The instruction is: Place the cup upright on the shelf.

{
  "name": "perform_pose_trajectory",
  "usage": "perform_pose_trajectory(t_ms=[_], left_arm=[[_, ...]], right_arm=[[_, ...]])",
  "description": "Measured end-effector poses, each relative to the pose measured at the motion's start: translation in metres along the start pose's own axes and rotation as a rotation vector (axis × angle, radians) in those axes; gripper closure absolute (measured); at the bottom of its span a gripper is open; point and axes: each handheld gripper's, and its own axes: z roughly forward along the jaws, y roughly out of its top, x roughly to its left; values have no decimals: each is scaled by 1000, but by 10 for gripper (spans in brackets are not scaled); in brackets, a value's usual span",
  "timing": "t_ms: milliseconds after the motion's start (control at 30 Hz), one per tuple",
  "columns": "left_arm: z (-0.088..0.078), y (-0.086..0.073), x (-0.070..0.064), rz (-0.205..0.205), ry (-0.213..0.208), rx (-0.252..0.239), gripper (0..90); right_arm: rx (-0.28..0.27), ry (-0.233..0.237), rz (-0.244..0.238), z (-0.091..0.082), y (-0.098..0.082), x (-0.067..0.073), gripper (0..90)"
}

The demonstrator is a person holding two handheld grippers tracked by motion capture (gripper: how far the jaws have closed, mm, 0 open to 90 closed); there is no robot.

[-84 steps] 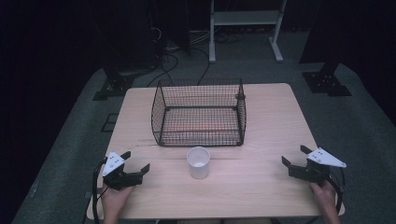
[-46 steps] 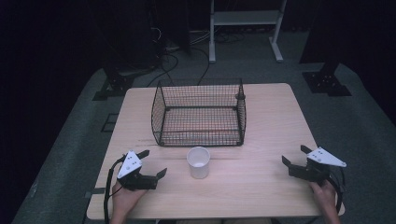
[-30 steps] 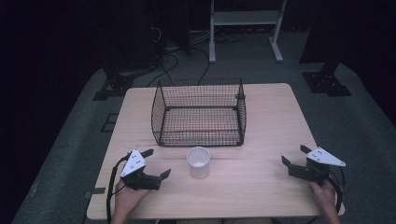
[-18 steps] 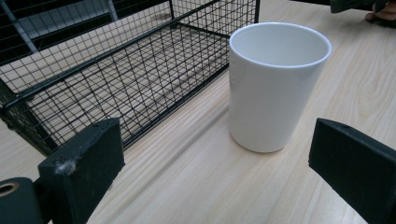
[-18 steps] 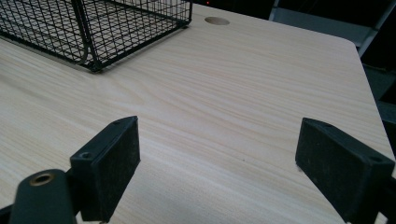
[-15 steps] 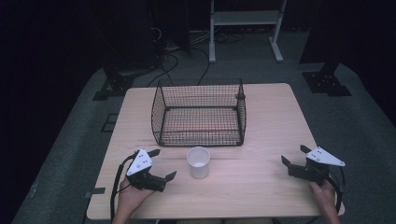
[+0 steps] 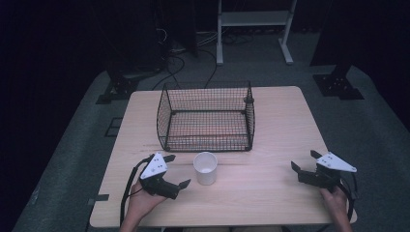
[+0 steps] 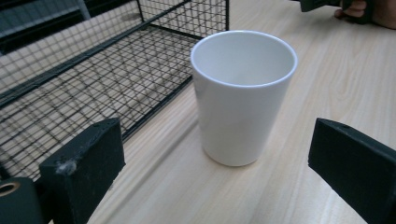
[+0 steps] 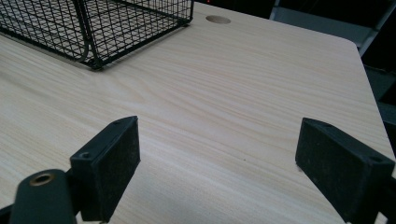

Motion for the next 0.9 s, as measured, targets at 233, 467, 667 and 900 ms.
perform_pose_trajectory(t_ms=[233, 467, 667, 900], left_arm=[[8, 5, -3, 34, -21, 19, 27], [17, 12, -6, 40, -46, 31, 27], [22, 16, -5, 33, -45, 34, 29], [30, 19, -5, 49, -52, 62, 38]], right_arm=[[1, 2, -2, 0, 0, 1, 131], [2, 2, -5, 0, 0, 1, 131], [3, 2, -8, 0, 0, 1, 131], [6, 1, -14, 1, 0, 2, 131]])
